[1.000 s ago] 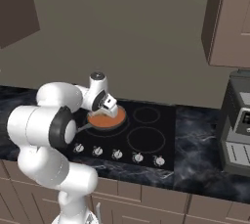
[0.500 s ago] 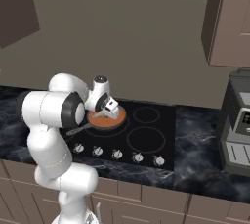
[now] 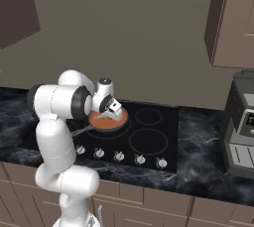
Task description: Retrieve the fish from the fridge and place it on the saucepan with marinade on the stove.
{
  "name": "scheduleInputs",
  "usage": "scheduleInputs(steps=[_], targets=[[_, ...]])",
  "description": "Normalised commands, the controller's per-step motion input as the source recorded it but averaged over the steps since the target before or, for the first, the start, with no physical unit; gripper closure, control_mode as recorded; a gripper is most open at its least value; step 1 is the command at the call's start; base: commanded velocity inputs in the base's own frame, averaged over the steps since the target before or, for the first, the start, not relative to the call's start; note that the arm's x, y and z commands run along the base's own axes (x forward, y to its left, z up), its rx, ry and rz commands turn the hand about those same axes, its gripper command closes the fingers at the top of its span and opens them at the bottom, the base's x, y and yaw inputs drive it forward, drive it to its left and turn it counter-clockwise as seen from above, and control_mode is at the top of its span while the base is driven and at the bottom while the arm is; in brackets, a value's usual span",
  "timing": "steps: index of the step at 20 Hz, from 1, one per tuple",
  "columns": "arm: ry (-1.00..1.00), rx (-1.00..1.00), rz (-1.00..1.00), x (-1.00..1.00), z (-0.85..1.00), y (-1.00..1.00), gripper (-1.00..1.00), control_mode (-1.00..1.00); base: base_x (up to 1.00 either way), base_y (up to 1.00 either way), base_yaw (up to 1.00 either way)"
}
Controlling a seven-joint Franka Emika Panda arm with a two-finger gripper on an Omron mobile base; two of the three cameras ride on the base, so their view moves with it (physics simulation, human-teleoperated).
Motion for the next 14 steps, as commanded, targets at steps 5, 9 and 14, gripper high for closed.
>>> scheduleInputs(steps=[5,9,14], targets=[[0.04,0.00,0.00,0.18,-0.15,0.00,-1.00,-1.00,0.00,0.00,0.00],[0.02,0.00,0.00,-0.05,-0.07,0.00,-1.00,-1.00,0.00,0.00,0.00],[0.01,0.00,0.00,-0.01,-0.12,0.00,-1.00,-1.00,0.00,0.00,0.00]])
